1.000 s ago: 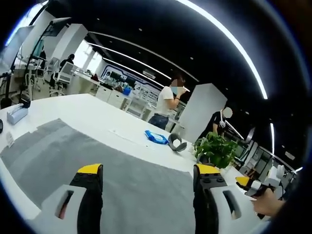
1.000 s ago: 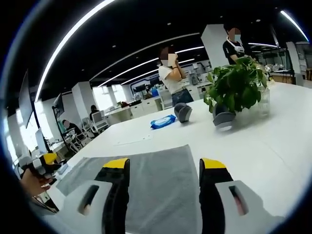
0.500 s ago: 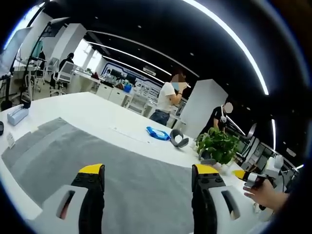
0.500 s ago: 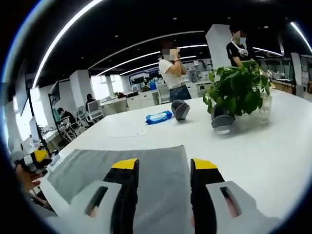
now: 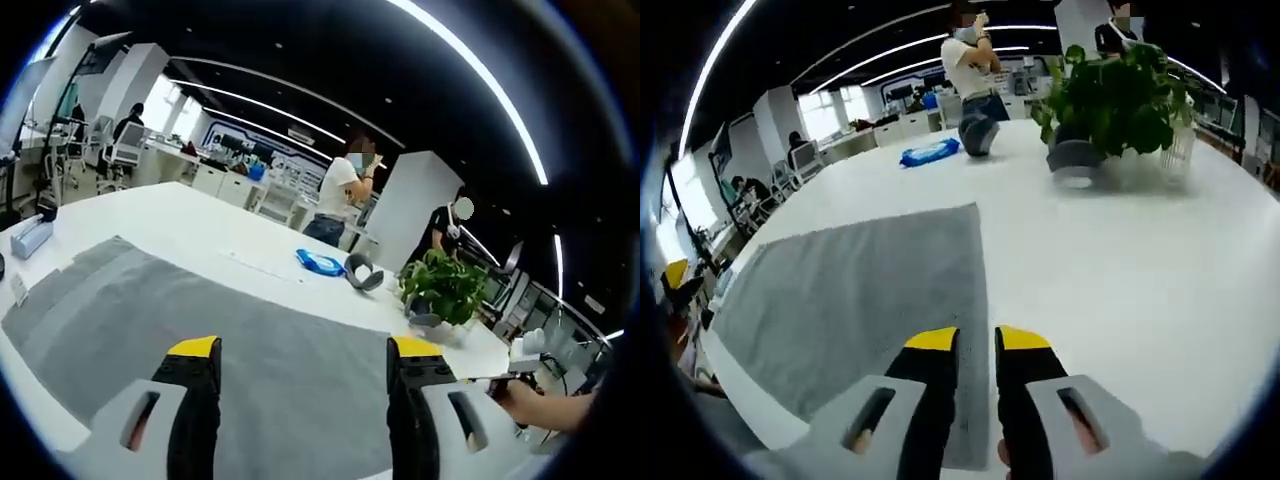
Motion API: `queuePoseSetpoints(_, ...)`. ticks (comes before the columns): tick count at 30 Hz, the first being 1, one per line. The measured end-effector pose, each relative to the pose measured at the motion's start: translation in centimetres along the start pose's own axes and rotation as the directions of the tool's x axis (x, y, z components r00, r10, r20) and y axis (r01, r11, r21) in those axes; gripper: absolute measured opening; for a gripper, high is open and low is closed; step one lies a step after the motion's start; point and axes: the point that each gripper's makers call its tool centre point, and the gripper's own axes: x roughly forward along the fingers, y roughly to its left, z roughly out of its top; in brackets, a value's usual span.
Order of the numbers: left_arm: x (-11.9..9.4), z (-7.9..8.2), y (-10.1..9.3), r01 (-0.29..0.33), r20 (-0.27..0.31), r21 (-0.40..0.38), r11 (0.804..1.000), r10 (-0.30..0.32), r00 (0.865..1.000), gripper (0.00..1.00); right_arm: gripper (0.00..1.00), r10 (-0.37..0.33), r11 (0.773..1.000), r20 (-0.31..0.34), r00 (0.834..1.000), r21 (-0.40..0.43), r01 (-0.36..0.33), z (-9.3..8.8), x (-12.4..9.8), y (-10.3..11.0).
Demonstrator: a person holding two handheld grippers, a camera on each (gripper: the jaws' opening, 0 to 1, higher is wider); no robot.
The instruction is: Fold the towel on the table until its edges align and the towel forms a compact rectangular stack.
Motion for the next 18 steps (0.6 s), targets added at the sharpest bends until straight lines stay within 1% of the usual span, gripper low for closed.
queuePoseSetpoints(1, 0.1, -0.1, 0.0, 0.003, -0.007, -0.002, 1.0, -0.003, 1.0, 0.69, 0.15, 0.021, 0.999, 0.001, 1.0, 0.035, -0.021, -0.1, 0.3, 0.0)
queuePoseSetpoints(2, 0.1, -0.1, 0.0, 0.004, -0.006, -0.001, 1.0, -0.004, 1.0, 0.69, 0.15, 0.018, 0.999, -0.003, 1.0, 0.04, -0.018, -0.3, 0.4, -0.2)
queuePoseSetpoints(3, 0.1, -0.1, -0.1, 0.005, -0.007, 0.0, 1.0, -0.005, 1.0, 0.69, 0.16, 0.017, 0.999, -0.042, 0.999, 0.04, -0.015, -1.1, 0.5, -0.4)
queuePoseSetpoints(7, 0.0, -0.1, -0.2, 0.008, -0.006, 0.0, 1.0, -0.008, 1.0, 0.69, 0.18, 0.011, 1.0, -0.06, 0.998, 0.023, -0.009, -1.5, 0.7, -0.2)
queuePoseSetpoints(12, -0.1, 0.1, 0.0, 0.004, 0.003, -0.011, 1.0, -0.004, 1.0, 0.69, 0.18, -0.004, 1.0, -0.125, 0.992, 0.005, 0.004, -2.7, 1.3, -0.5)
queuePoseSetpoints(13, -0.1, 0.1, 0.1, 0.003, 0.004, -0.012, 1.0, -0.003, 1.0, 0.69, 0.18, -0.002, 1.0, -0.141, 0.99, 0.015, 0.004, -3.1, 1.3, -0.5)
queuePoseSetpoints(14, -0.1, 0.1, 0.1, 0.002, 0.004, -0.013, 1.0, -0.001, 1.0, 0.69, 0.19, 0.009, 1.0, -0.131, 0.991, 0.009, -0.008, -2.8, 1.4, -0.5)
queuePoseSetpoints(16, -0.1, 0.1, 0.2, 0.0, 0.005, -0.017, 1.0, 0.0, 1.0, 0.69, 0.18, 0.01, 1.0, -0.15, 0.989, 0.013, -0.008, -3.3, 1.4, -0.5)
queuePoseSetpoints(17, -0.1, 0.1, 0.2, -0.001, 0.005, -0.018, 1.0, 0.001, 1.0, 0.69, 0.16, -0.022, 1.0, -0.148, 0.989, 0.018, 0.024, -3.4, 1.3, -0.9)
queuePoseSetpoints(18, -0.1, 0.1, 0.2, -0.001, 0.004, -0.018, 1.0, 0.001, 1.0, 0.69, 0.15, -0.011, 1.0, -0.156, 0.988, -0.017, 0.009, -3.5, 1.4, -0.8)
